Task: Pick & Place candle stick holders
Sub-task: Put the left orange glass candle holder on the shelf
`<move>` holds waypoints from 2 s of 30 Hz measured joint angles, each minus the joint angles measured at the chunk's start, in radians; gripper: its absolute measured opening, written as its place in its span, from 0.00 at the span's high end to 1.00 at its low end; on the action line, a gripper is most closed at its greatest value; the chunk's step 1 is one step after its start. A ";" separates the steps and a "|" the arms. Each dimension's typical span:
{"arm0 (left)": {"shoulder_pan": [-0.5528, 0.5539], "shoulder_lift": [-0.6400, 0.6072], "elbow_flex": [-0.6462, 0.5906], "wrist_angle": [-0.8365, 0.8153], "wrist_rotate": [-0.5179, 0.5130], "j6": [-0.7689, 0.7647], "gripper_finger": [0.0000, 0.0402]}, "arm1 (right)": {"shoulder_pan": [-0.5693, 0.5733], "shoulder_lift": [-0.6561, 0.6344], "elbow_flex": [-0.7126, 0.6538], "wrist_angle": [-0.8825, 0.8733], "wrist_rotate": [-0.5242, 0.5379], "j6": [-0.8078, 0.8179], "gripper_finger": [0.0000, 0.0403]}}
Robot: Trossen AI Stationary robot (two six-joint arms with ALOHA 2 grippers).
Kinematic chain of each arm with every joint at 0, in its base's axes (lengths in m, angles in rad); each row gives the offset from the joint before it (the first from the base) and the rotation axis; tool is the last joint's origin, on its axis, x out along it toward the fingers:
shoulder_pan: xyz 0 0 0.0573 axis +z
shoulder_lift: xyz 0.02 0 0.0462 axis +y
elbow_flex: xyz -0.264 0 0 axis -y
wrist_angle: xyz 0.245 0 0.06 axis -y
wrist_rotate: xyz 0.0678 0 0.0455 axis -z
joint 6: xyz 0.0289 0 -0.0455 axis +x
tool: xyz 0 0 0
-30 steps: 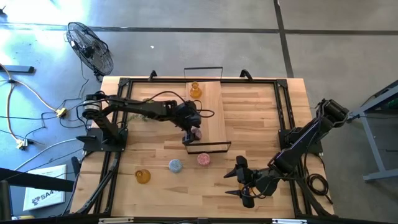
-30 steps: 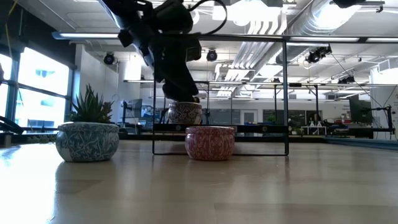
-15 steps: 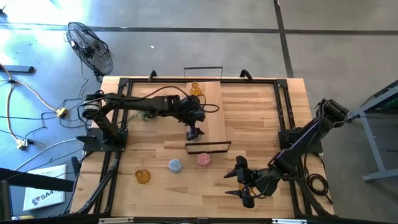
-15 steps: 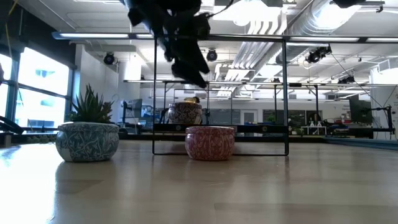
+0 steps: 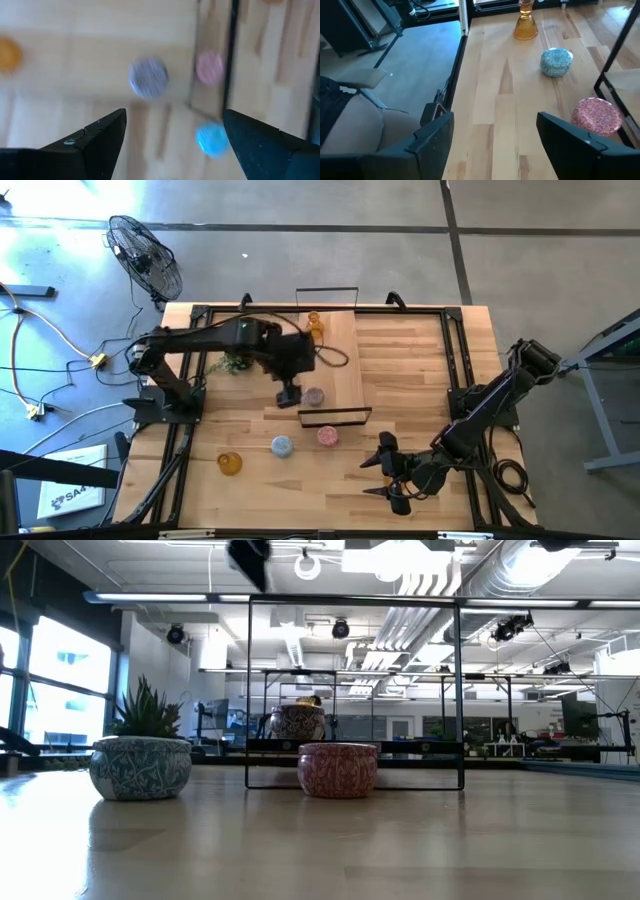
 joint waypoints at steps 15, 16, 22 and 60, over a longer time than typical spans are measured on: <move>-0.444 0.005 -0.035 -0.242 -0.086 -0.536 0.19 | -0.001 0.000 0.000 0.001 -0.040 -0.112 0.31; -0.472 0.005 -0.053 -0.243 -0.101 -0.575 0.19 | -0.001 0.000 0.000 0.001 -0.042 -0.119 0.31; -0.621 0.005 -0.157 -0.242 -0.109 -0.863 0.19 | -0.003 0.000 0.000 0.009 -0.057 -0.163 0.31; -0.779 -0.100 -0.622 -0.024 0.046 -1.119 0.19 | -0.003 0.000 0.000 0.076 -0.116 -0.272 0.31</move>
